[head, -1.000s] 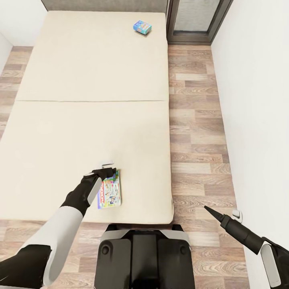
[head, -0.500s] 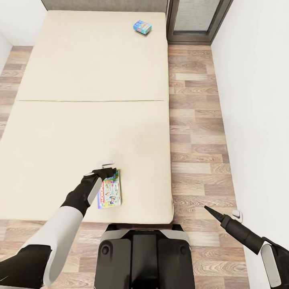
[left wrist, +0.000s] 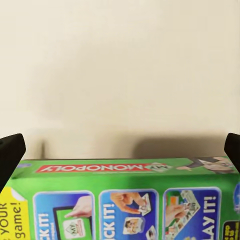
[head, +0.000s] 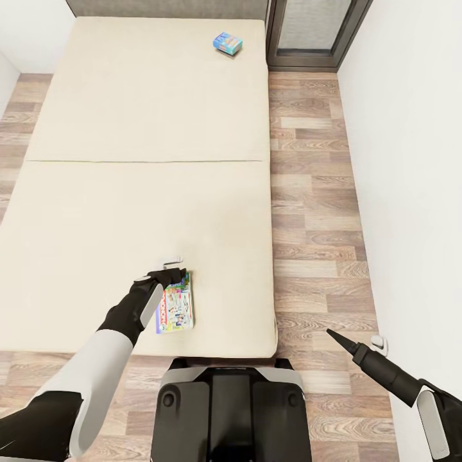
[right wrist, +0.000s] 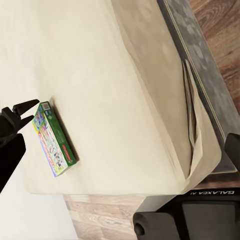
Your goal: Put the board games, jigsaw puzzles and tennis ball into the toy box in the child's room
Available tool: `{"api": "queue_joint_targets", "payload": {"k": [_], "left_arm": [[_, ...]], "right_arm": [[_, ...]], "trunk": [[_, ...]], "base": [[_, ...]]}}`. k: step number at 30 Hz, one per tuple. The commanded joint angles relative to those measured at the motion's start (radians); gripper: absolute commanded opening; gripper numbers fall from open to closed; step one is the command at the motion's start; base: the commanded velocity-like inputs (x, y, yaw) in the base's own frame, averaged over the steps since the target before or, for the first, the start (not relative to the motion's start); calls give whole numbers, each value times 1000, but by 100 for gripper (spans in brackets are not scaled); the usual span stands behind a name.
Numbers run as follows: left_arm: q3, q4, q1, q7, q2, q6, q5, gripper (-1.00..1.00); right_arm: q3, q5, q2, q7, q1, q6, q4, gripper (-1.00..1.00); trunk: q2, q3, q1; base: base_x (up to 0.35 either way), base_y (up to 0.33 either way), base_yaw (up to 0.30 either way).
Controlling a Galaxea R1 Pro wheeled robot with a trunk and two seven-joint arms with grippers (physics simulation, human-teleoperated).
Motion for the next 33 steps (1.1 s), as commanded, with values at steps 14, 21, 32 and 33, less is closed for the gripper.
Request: {"api": "queue_joint_targets", "payload": {"k": [14, 21, 32, 33], "left_arm": [[-4, -2, 0, 9, 0, 4, 10, 100], [-4, -2, 0, 9, -1, 4, 10, 100], [-4, -2, 0, 9, 0, 4, 10, 100], [-4, -2, 0, 9, 0, 4, 10, 100]], "right_arm": [[-1, -5, 0, 2, -1, 8, -1, 100], [-1, -5, 0, 2, -1, 8, -1, 100], [-1, -5, 0, 2, -1, 6, -1, 100], [-1, -5, 0, 2, -1, 6, -1, 100]], "trunk": [[-1, -7, 1], [-1, -18, 1], [-1, -20, 1], [-1, -20, 1]], "base": [[0, 0, 0], [0, 0, 0], [-74, 0, 0], [-85, 0, 0]]}}
